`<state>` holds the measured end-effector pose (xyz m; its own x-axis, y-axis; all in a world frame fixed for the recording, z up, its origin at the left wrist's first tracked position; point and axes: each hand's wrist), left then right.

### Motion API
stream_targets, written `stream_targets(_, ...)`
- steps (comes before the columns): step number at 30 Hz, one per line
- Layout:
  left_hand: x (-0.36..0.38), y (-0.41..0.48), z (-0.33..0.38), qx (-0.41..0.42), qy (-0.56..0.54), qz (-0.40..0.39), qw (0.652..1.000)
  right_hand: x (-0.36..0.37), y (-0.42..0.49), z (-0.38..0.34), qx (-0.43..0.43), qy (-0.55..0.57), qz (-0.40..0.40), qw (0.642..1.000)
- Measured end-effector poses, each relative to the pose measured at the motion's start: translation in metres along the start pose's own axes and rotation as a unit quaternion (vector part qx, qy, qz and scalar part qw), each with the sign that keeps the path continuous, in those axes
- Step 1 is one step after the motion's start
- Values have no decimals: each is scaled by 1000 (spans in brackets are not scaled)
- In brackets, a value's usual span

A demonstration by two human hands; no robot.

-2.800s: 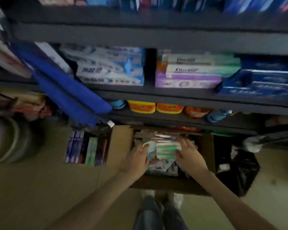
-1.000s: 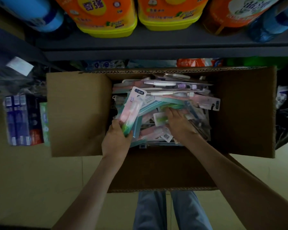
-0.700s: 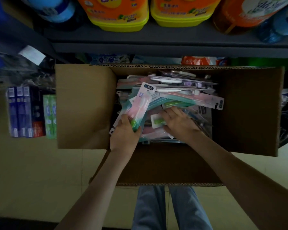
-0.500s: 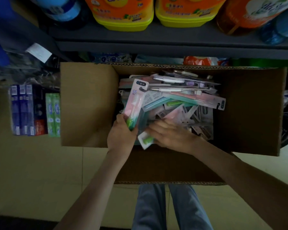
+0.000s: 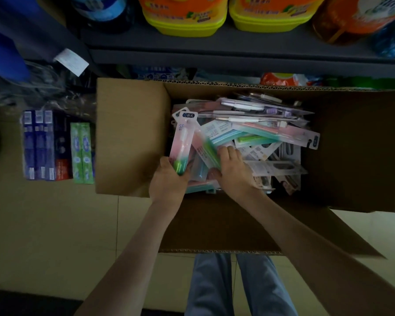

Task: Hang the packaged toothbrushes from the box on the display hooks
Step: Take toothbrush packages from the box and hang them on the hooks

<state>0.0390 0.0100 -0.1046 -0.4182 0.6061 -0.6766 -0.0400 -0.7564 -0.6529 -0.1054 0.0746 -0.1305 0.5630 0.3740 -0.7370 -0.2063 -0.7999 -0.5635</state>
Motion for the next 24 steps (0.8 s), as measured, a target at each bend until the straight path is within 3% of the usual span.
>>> stream_targets(5, 1, 2, -5, -8, -1, 16, 1000, 14, 18, -17, 65, -33, -33, 997)
stream_targets(11, -18, -10, -2, 4, -32, 30, 999, -4, 4, -27, 111, 32, -13, 993)
stream_targets(17, -78, -69, 36, 58, -53, 43, 996, -85, -70, -40, 75, 16, 31, 997)
stream_targets(24, -168, -173, 106, 134, -135, 18, 982, -214, -167, -89, 53, 110, 139, 983)
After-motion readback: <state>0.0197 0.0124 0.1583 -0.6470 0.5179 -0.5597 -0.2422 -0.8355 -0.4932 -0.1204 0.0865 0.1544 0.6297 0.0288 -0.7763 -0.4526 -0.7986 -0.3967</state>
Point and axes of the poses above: each hand's wrist, its own y-axis towards the middle knuckle, its own x-axis out of the palm, z = x × y, and after that the axes turned 7 degrees about -y, right-handed
